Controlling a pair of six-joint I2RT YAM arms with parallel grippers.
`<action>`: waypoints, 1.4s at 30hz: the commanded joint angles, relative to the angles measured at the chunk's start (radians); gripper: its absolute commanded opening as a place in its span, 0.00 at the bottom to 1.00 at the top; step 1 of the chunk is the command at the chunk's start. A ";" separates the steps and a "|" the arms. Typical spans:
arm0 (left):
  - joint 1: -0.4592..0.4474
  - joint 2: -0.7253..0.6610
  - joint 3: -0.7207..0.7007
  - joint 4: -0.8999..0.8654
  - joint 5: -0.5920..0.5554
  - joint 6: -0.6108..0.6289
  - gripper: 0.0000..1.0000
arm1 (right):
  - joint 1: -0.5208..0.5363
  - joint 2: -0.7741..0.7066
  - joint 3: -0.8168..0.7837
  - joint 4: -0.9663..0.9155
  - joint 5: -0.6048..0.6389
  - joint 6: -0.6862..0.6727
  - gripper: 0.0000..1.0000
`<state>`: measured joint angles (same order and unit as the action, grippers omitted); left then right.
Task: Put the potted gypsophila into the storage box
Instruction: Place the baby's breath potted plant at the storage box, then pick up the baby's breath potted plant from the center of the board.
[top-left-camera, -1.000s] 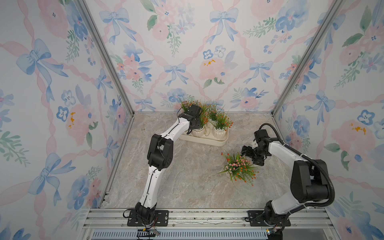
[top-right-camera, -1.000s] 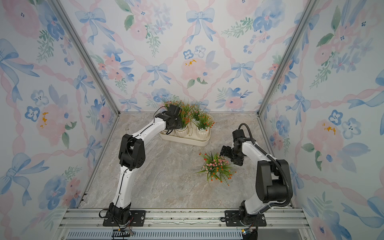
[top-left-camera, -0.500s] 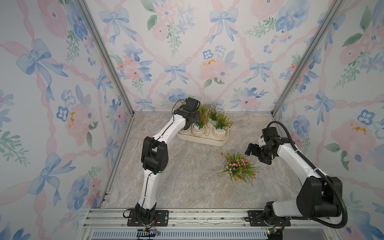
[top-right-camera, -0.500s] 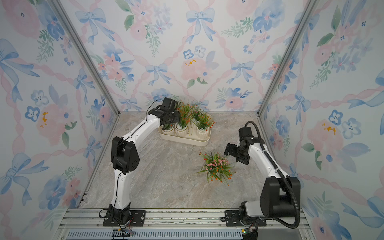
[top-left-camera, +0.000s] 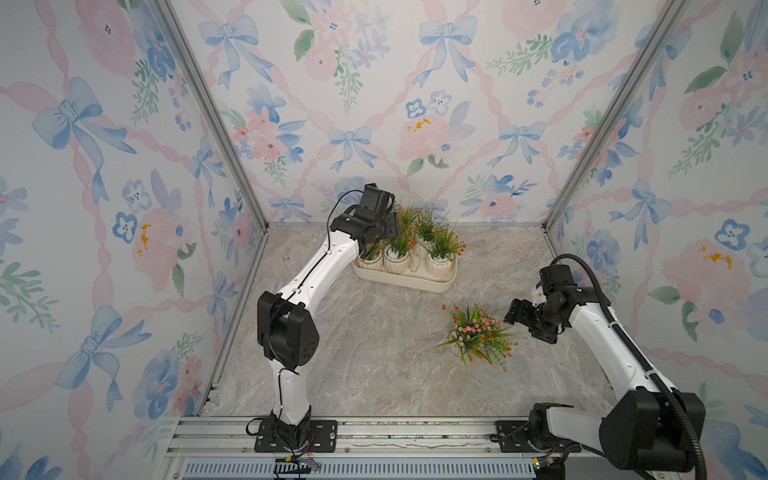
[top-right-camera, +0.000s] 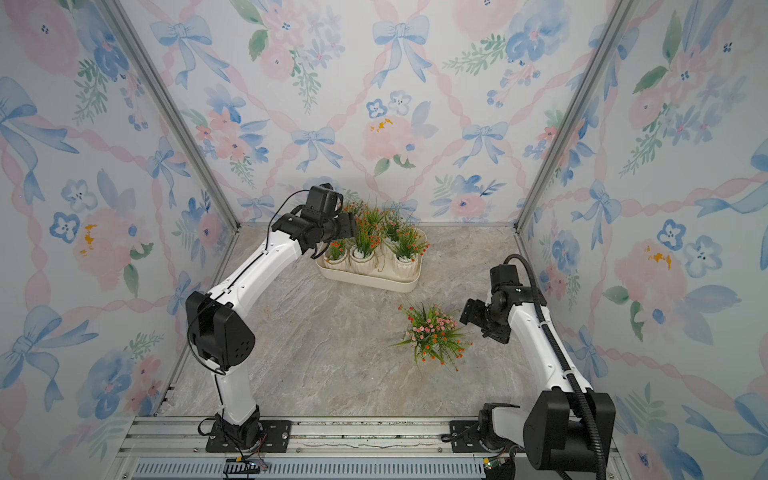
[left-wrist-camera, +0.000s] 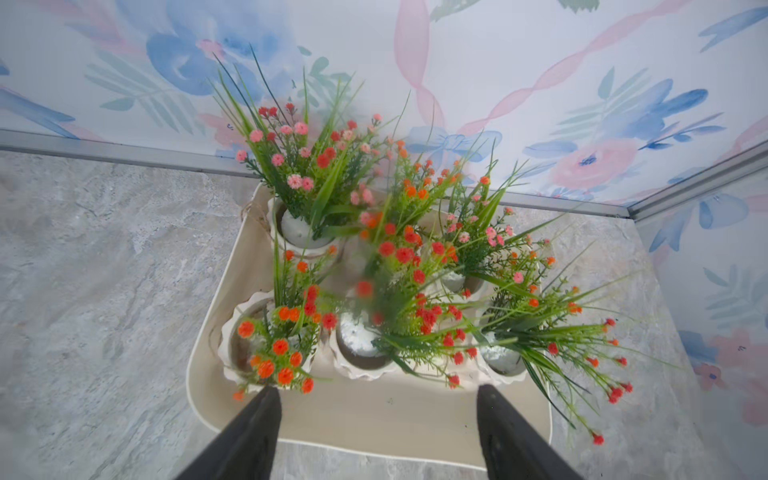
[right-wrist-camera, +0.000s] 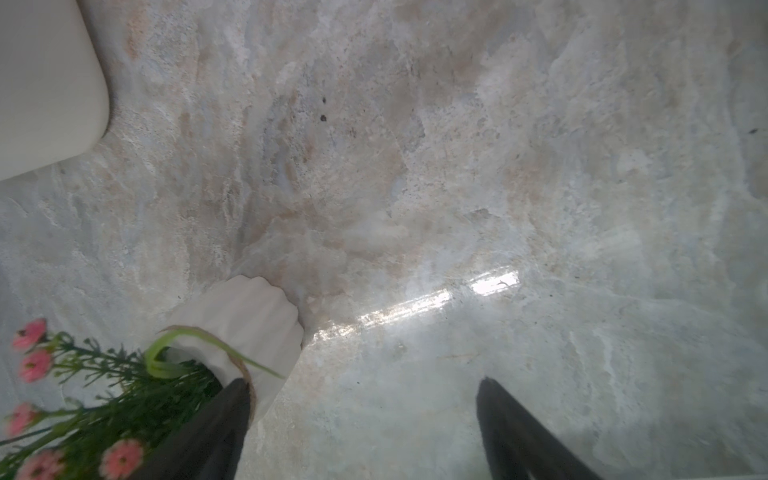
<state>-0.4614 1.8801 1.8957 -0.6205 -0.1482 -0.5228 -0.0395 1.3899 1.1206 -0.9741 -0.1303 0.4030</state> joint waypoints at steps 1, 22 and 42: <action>-0.002 -0.072 -0.090 -0.001 -0.014 0.024 0.76 | -0.031 0.001 -0.064 -0.033 0.007 0.002 0.89; 0.000 -0.180 -0.300 0.001 0.001 0.020 0.77 | 0.063 -0.080 -0.143 0.009 -0.152 -0.008 0.82; 0.000 -0.172 -0.313 0.003 0.015 0.017 0.77 | 0.190 0.044 -0.127 0.121 -0.145 0.060 0.81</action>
<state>-0.4618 1.7309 1.6032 -0.6155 -0.1402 -0.5007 0.1310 1.3968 0.9859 -0.8627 -0.2832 0.4450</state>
